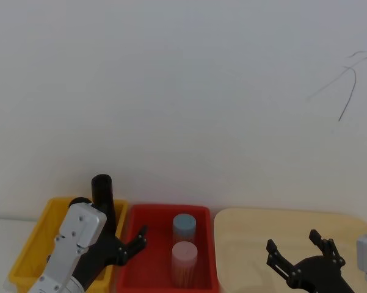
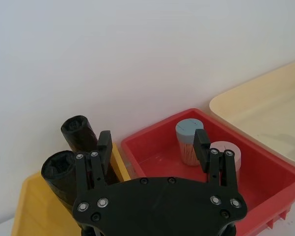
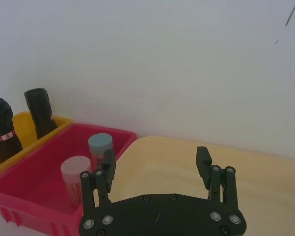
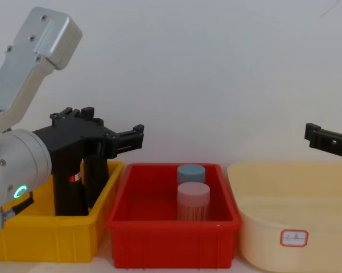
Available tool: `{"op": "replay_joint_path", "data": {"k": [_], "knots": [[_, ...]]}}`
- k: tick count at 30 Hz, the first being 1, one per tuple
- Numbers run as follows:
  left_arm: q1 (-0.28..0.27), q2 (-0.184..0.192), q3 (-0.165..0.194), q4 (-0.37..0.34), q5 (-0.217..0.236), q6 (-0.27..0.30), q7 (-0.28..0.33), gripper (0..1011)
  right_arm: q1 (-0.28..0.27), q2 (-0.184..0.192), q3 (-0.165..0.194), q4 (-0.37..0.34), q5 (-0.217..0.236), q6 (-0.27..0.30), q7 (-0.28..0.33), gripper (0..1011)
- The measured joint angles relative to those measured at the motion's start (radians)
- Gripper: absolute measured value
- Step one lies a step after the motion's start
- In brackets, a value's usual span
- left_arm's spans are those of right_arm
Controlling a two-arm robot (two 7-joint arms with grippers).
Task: Pick up the garbage bag with the one hand and transfer it to the other hand.
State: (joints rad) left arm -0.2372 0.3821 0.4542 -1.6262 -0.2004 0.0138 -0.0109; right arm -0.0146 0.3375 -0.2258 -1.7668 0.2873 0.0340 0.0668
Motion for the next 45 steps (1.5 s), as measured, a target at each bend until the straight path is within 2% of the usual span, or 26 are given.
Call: {"op": "replay_joint_path", "data": {"k": [45], "knots": [[0.0, 0.0, 0.0, 0.0, 0.0, 0.0, 0.0, 1002, 0.0, 0.0, 0.0, 0.0, 0.0, 0.0, 0.0, 999]]}}
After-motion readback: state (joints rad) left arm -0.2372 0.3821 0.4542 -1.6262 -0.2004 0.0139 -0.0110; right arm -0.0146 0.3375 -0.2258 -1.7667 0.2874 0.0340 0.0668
